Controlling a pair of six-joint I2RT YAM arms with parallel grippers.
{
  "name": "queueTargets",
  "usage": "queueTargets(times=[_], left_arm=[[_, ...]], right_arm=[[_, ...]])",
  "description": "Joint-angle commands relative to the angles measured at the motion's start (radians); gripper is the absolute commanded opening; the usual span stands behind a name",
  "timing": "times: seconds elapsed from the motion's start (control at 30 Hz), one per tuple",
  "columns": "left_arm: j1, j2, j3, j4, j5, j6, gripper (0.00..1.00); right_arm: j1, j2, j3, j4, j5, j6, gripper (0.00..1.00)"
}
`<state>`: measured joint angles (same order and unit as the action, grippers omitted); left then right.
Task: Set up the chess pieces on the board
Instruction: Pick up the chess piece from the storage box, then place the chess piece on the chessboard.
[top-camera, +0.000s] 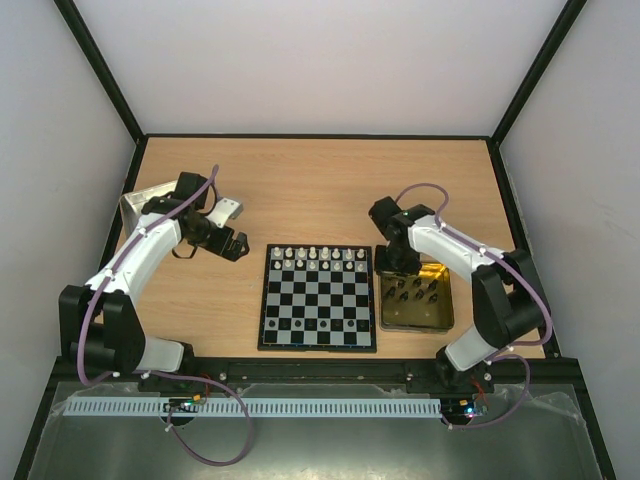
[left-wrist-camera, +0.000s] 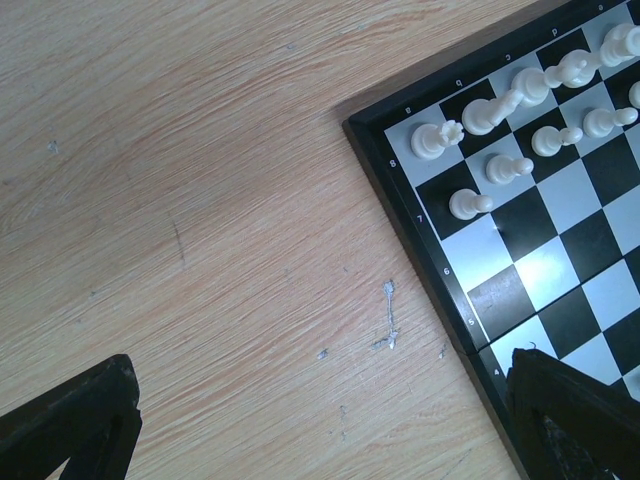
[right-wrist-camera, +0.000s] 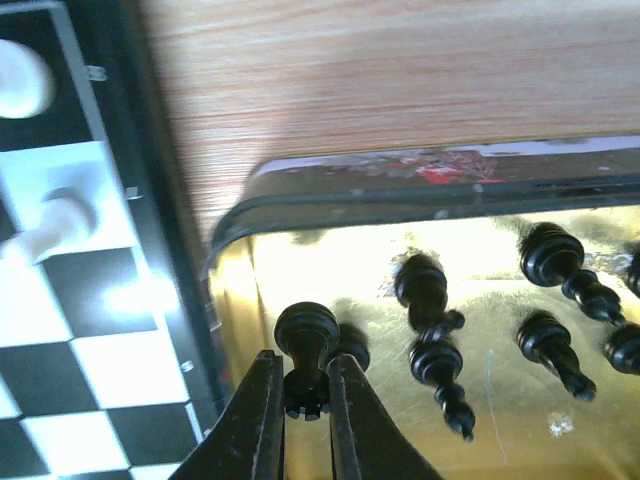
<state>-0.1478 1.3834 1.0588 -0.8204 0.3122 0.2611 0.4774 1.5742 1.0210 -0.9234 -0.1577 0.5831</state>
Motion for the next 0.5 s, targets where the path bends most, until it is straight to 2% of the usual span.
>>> queueTargets(times=[0.0, 0.2, 0.33, 0.47], left_arm=[[-0.006, -0.002, -0.018, 0.004, 0.017, -0.005, 0.99], [-0.005, 0.000, -0.031, 0.018, 0.001, -0.008, 0.99], [-0.001, 0.017, -0.039, 0.031, -0.016, -0.014, 0.99], [0.023, 0.042, -0.031, 0.040, -0.035, -0.027, 0.99]], right_arm=[[0.055, -0.059, 0.087, -0.132, 0.083, 0.017, 0.08], [0.154, -0.097, 0.215, -0.246, 0.089, 0.090, 0.07], [0.285, -0.075, 0.316, -0.298, 0.078, 0.150, 0.07], [0.444, 0.015, 0.430, -0.318, 0.071, 0.201, 0.07]])
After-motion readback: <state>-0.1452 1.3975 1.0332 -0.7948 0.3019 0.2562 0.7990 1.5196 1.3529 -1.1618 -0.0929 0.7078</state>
